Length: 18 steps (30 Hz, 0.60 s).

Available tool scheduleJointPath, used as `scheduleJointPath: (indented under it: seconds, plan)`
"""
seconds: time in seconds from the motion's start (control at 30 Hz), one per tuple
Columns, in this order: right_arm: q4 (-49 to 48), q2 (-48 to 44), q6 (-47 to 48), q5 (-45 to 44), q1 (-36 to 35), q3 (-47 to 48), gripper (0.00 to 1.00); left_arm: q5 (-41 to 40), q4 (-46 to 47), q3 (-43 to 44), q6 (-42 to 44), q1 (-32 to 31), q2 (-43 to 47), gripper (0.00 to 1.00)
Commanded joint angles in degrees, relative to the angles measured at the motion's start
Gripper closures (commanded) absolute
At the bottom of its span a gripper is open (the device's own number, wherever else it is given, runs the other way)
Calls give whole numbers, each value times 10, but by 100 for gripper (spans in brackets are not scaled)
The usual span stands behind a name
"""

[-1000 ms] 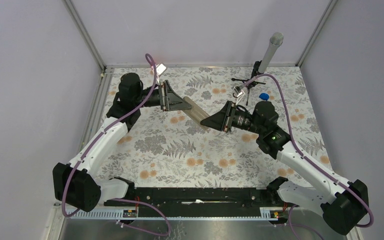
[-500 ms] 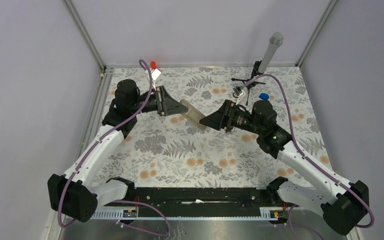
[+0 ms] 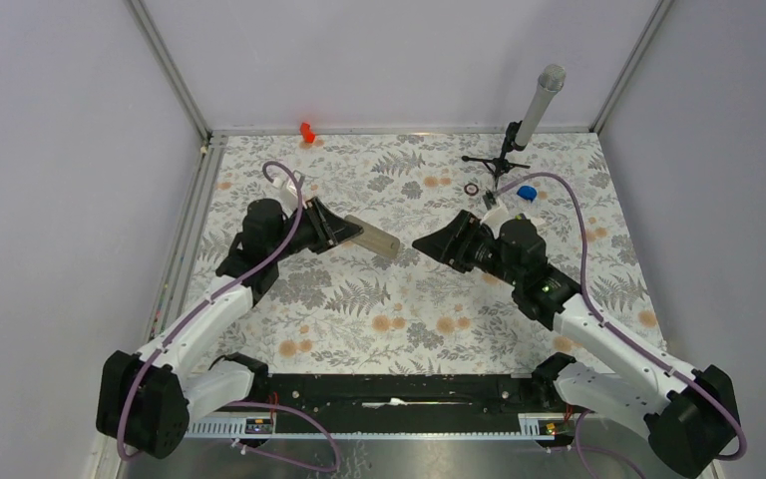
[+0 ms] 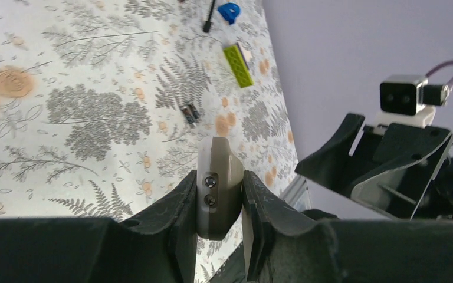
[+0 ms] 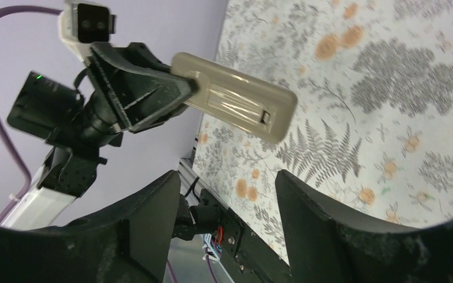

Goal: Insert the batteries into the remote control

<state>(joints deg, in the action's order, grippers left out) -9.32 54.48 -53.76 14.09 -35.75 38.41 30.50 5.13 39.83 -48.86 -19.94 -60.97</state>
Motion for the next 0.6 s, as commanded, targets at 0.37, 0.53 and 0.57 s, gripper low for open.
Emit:
scheduleJointPath:
  seconds: [0.37, 0.53, 0.57]
  plan:
    - [-223, 155, -78, 18, -2, -99, 46, -134, 215, -118, -80, -43, -99, 100]
    - [-245, 210, -77, 11, -3, -88, 42, -120, 227, -127, -65, -44, -136, 100]
    - [-248, 221, -77, 12, -3, -86, 41, -116, 236, -132, -65, -44, -142, 100]
